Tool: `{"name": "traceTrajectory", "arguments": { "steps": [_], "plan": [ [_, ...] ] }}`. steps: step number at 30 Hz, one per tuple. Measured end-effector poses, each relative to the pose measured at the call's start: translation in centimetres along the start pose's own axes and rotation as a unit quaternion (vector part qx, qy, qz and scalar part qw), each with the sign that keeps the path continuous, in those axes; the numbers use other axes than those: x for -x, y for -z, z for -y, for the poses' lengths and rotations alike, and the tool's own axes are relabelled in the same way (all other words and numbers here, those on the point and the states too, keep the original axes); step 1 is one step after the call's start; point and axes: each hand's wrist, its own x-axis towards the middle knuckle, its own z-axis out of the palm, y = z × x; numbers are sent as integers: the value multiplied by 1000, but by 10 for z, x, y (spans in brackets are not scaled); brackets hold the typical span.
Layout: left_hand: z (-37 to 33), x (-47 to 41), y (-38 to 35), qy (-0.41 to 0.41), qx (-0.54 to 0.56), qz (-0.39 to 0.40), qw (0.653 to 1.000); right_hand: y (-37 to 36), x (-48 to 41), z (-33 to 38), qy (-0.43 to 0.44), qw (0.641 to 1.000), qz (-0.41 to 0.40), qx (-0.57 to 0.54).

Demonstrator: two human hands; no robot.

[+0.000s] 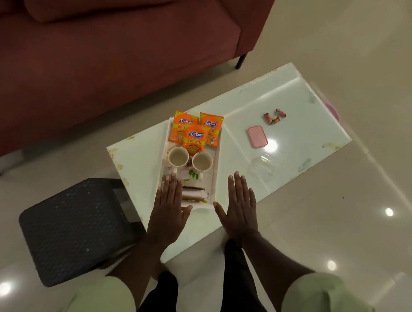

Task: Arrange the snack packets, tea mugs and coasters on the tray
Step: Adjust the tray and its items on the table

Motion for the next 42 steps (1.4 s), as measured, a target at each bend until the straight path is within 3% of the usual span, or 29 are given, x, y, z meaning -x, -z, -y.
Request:
{"name": "traceTrajectory", "arguments": {
  "steps": [14, 24, 28, 31, 35, 37, 39, 42],
  "plan": [
    [-122, -32, 8, 237, 90, -68, 965, 69, -105, -61, 230, 972, 38, 16],
    [-125, -32, 11, 275, 114, -82, 951, 79, -124, -89, 242, 966, 70, 51],
    [-117, -31, -4, 307, 174, -91, 931, 76, -137, -90, 227, 971, 60, 45],
    [-113, -32, -26, 398, 305, -119, 857, 74, -166, -85, 230, 971, 56, 29],
    [-105, -42, -61, 542, 460, -138, 689, 73, -231, -74, 274, 957, 69, 58],
    [-97, -51, -80, 583, 506, -132, 622, 67, -271, -67, 289, 950, 94, 77],
    [-92, -59, -99, 614, 530, -119, 573, 60, -312, -58, 276, 949, 132, 76],
    [-87, -72, -132, 634, 534, -142, 541, 44, -370, -43, 241, 955, 157, 72]
  ]
}}
